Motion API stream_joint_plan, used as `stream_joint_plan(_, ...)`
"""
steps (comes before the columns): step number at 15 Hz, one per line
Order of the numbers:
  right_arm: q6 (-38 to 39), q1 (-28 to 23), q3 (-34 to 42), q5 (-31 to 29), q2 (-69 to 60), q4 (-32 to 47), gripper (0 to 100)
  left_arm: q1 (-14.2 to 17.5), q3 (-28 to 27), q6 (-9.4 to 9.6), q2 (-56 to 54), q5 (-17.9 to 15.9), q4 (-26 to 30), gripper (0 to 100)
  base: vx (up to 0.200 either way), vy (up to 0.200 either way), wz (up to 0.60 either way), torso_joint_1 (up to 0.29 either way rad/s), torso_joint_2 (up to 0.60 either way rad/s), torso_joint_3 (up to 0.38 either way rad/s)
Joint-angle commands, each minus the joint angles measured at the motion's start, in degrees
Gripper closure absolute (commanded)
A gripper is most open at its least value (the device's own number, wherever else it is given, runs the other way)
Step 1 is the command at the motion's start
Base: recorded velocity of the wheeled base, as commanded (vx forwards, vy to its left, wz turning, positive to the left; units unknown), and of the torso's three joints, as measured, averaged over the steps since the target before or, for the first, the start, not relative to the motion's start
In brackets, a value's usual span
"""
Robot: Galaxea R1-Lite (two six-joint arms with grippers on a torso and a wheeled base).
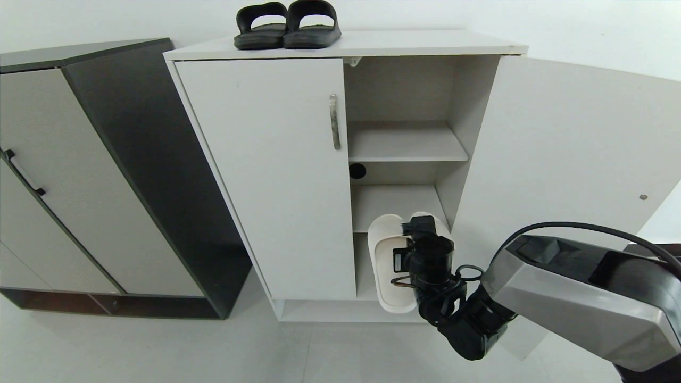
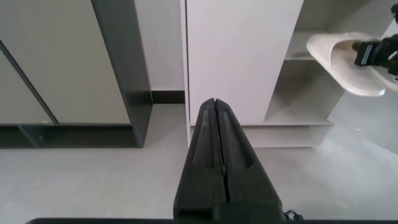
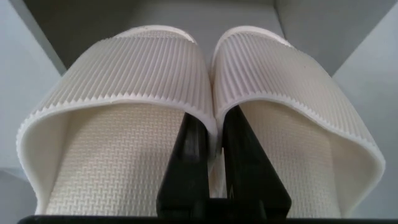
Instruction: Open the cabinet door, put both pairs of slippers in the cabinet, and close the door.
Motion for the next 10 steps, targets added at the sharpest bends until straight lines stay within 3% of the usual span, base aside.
stream_joint_plan(1,-1.4,0.4,1.8,-0.1,-0.3,-1.6,100,0.1,0.0,-0.08,0.1,0.0,0.0,100,0.0,0.0,0.0,0.0,0.0,0.0)
stream_joint_plan(7,0.4,-0.1,1.9,0.0,1.1,-1.3,100,0.1,0.0,-0.17,0.1,0.1,0.0,100,0.0,0.0,0.0,0.0,0.0,0.0)
stream_joint_plan(10,0.5,-0.1,1.9,0.0,1.1,-1.6,100,0.0,0.0,-0.17,0.1,0.0,0.0,100,0.2,0.0,0.0,-0.001,0.0,0.001)
